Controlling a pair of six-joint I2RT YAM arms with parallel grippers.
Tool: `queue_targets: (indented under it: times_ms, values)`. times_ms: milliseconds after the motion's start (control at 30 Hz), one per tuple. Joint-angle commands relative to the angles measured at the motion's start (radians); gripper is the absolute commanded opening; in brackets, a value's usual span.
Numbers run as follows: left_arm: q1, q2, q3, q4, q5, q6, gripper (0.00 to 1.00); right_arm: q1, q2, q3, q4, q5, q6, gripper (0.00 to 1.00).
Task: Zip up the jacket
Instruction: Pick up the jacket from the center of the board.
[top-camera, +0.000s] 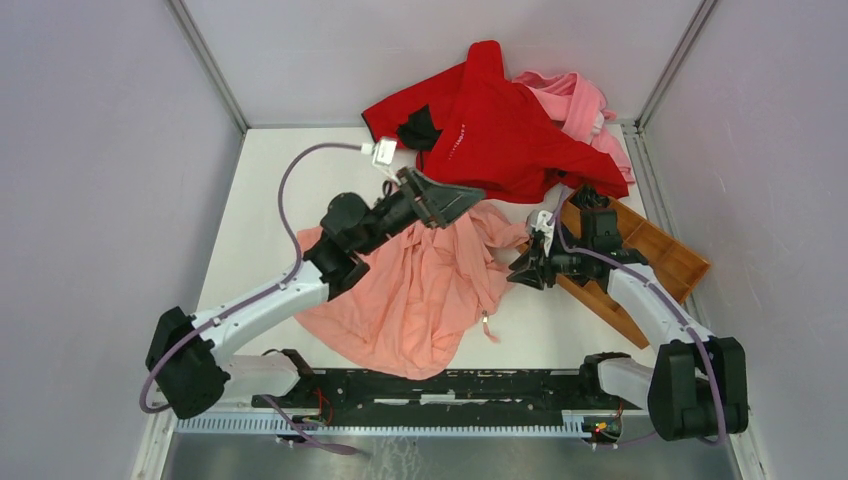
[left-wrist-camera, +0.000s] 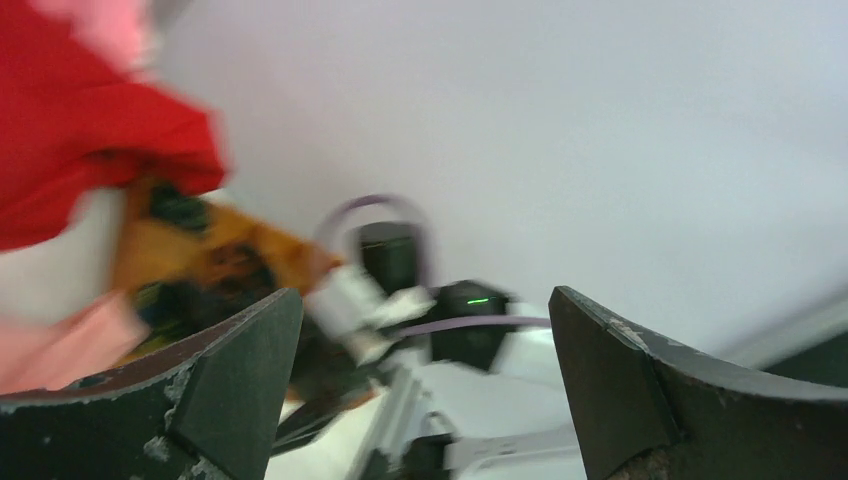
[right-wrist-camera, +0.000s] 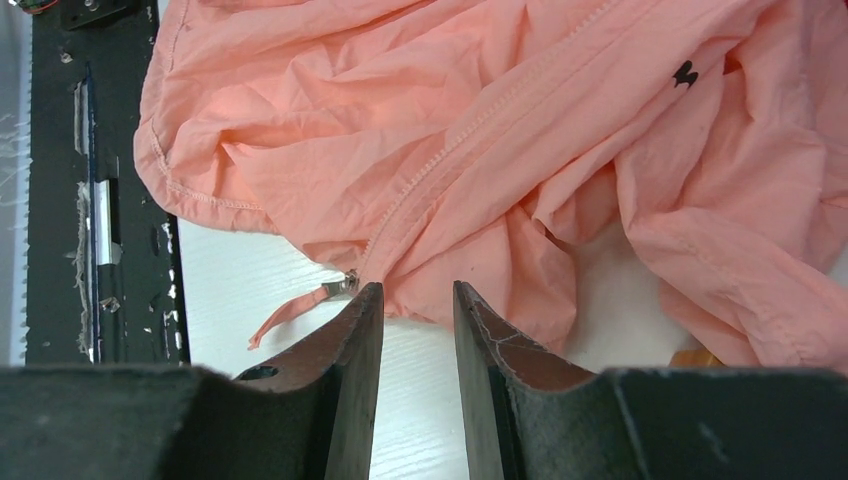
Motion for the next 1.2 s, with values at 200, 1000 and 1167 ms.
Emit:
queue_targets:
  times_ms: [200,1000,1167]
  values:
    - [-0.227,0.116,0.636,-0.48,-0.207,0.095,1.0,-0.065,0.009,0.03,-0.023,-0.067,-0.066,0.37]
    - [-0.298,-0.06,0.478,-0.757,-0.252,0.613,1.0,-0.07,-0.027,0.039,-0.049,-0.039,-0.085,0.36]
    - [-0.291,-0.158,0.376,-1.15,-0.43,0.682,0.98,-0.07,-0.126,0.02,-0.019,-0.044,-0.08,0.36]
